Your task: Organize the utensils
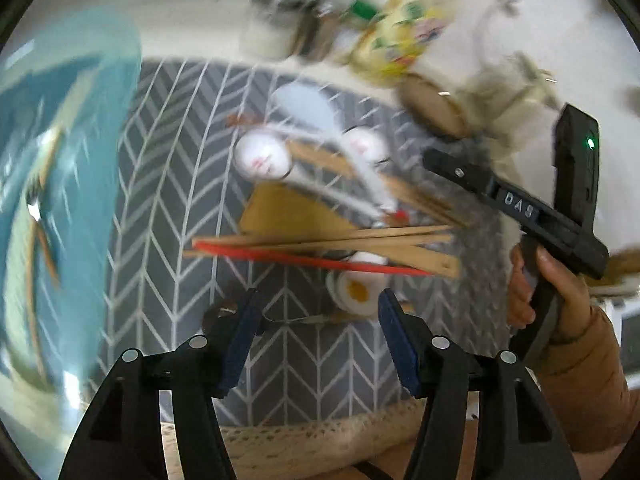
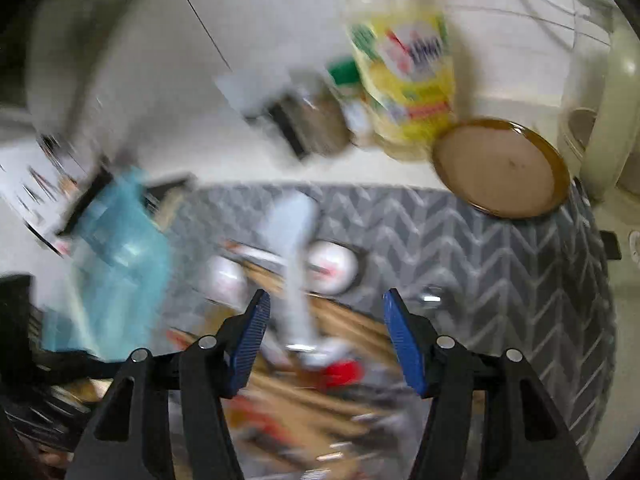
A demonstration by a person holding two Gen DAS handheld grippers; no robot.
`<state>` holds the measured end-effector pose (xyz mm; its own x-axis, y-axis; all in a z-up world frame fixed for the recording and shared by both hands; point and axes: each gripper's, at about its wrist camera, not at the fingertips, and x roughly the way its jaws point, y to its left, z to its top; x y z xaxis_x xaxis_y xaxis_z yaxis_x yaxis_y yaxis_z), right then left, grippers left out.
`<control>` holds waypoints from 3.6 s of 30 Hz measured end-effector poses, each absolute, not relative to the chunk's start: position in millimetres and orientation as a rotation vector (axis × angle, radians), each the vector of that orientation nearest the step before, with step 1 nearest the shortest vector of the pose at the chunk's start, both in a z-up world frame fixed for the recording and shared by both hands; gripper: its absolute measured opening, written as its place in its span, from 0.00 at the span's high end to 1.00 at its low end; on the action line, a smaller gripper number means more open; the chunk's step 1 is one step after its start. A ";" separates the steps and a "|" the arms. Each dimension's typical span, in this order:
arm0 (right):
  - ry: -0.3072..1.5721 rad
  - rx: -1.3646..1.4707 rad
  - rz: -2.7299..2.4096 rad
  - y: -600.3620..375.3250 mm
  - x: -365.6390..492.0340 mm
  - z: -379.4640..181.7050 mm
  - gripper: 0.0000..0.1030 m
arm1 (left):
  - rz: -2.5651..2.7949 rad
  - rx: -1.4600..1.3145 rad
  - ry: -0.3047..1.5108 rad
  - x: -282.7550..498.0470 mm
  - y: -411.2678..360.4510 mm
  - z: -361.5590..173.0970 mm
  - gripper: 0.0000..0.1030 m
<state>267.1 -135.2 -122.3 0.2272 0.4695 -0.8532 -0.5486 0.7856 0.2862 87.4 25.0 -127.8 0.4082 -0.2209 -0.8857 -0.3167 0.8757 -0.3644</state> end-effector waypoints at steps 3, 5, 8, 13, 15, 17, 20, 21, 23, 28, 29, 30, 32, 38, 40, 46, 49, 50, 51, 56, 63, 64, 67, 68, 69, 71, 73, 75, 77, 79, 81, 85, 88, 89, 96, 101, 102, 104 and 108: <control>1.130 -0.246 0.659 -130.8 274.0 -145.4 0.44 | 0.156 -0.582 1.207 96.5 28.1 -150.3 0.46; 1.129 -0.339 0.654 -131.7 271.5 -160.3 0.44 | 0.181 -0.612 1.214 103.2 30.0 -161.5 0.46; 1.095 -0.362 0.710 -135.3 256.2 -161.9 0.44 | 0.209 -0.621 1.186 116.0 29.9 -166.7 0.46; 1.089 -0.374 0.771 -147.2 230.3 -155.4 0.44 | 0.181 -0.660 1.122 144.3 31.7 -165.1 0.53; 1.105 -0.354 0.759 -157.4 226.0 -154.5 0.44 | 0.173 -0.664 1.115 152.3 31.9 -163.3 0.58; 1.129 -0.311 0.775 -168.4 215.6 -150.4 0.44 | 0.167 -0.666 1.104 160.1 32.2 -161.7 0.60; 1.148 -0.285 0.814 -174.0 201.8 -150.7 0.44 | 0.166 -0.614 1.109 175.1 25.4 -160.6 0.68; 1.149 -0.278 0.828 -176.9 196.3 -149.6 0.44 | 0.150 -0.581 1.107 177.3 22.5 -157.9 0.76; 1.156 -0.258 0.825 -181.1 194.0 -149.1 0.44 | 0.119 -0.581 1.099 176.2 23.2 -155.6 0.87; 1.167 -0.216 0.780 -193.0 198.9 -147.6 0.44 | 0.079 -0.627 1.108 161.8 29.4 -160.6 0.88; 1.168 -0.208 0.778 -195.5 198.6 -146.6 0.44 | 0.049 -0.636 1.115 158.0 27.3 -161.4 0.88; 1.169 -0.199 0.776 -196.2 200.6 -146.5 0.44 | 0.039 -0.628 1.130 156.9 24.4 -162.3 0.87; 1.168 -0.191 0.771 -197.2 203.6 -145.4 0.44 | 0.075 -0.562 1.172 154.7 16.9 -166.8 0.69; 1.144 -0.190 0.772 -195.0 208.6 -140.6 0.44 | 0.124 -0.539 1.158 156.7 14.6 -167.8 0.74; 1.131 -0.187 0.776 -193.7 211.3 -138.1 0.44 | 0.133 -0.576 1.148 157.0 19.2 -168.5 0.84; 1.056 -0.139 0.812 -176.4 243.5 -128.0 0.44 | 0.133 -0.565 1.081 144.9 23.1 -137.7 0.94; 1.022 -0.145 0.842 -154.4 261.0 -129.0 0.44 | 0.121 -0.549 1.054 137.9 22.7 -121.1 0.94; 1.017 -0.150 0.850 -147.4 265.3 -129.4 0.44 | 0.122 -0.549 1.052 136.3 22.9 -118.5 0.94; 1.011 -0.156 0.860 -138.3 270.3 -130.1 0.44 | 0.129 -0.554 1.047 133.6 23.6 -114.8 0.94; 1.020 -0.249 0.927 -85.4 292.1 -146.8 0.44 | 0.143 -0.565 1.038 127.9 27.9 -106.1 0.94; 1.113 -0.220 0.965 -48.5 324.2 -175.6 0.44 | 0.131 -0.557 1.020 122.4 28.4 -92.9 0.94; 1.096 -0.207 0.974 -46.6 326.5 -174.6 0.48 | 0.133 -0.558 1.020 122.5 28.6 -92.5 0.94; 1.128 -0.193 1.004 -39.0 329.2 -177.5 0.85 | 0.126 -0.564 1.020 121.7 29.3 -90.8 0.94; 1.129 -0.186 1.006 -38.2 327.5 -177.1 0.85 | 0.121 -0.568 1.019 121.0 29.6 -90.1 0.94; 1.105 -0.216 0.997 -37.7 321.4 -175.1 0.85 | 0.119 -0.570 1.020 121.0 30.7 -90.0 0.94; 1.085 -0.211 0.970 -41.8 317.2 -171.5 0.90 | 0.110 -0.577 1.013 118.4 33.2 -87.0 0.94; 1.077 -0.077 0.946 -59.8 320.9 -158.8 0.96 | 0.098 -0.583 1.006 115.4 35.9 -81.5 0.94; 1.035 0.011 0.916 -76.3 319.6 -138.4 0.96 | 0.082 -0.588 0.991 110.8 38.8 -72.0 0.94; 0.990 0.045 0.905 -84.8 314.7 -117.9 0.96 | 0.053 -0.594 0.971 106.0 42.5 -61.0 0.94; 0.957 0.081 0.895 -90.0 309.0 -97.7 0.96 | 0.032 -0.589 0.949 100.2 48.2 -46.3 0.94; 0.916 0.138 0.883 -94.0 300.9 -71.1 0.96 | 0.006 -0.590 0.916 91.8 56.6 -28.7 0.94; 0.854 0.248 0.895 -86.1 279.2 -18.3 0.96 | -0.043 -0.588 0.843 70.3 79.9 11.6 0.94; 0.823 0.308 0.923 -63.6 258.2 18.2 0.97 | -0.047 -0.551 0.801 49.2 106.7 41.7 0.94; 0.821 0.324 0.930 -53.2 250.3 25.0 0.97 | -0.037 -0.532 0.792 39.4 119.9 51.4 0.94; 0.913 0.381 0.929 42.1 180.2 14.8 0.96 | -0.011 -0.432 0.905 1.8 204.1 48.1 0.91; 1.034 0.337 0.826 94.7 145.7 -28.0 0.96 | -0.030 -0.387 1.025 7.3 257.8 6.2 0.91; 1.075 0.295 0.779 105.9 140.5 -42.2 0.96 | -0.035 -0.391 1.046 11.3 265.7 -3.8 0.91; 1.137 0.250 0.713 116.9 136.9 -63.2 0.96 | -0.055 -0.411 1.089 22.2 277.6 -32.3 0.91; 1.218 0.184 0.601 130.2 136.3 -86.4 0.96 | -0.038 -0.455 1.188 44.9 286.2 -91.4 0.92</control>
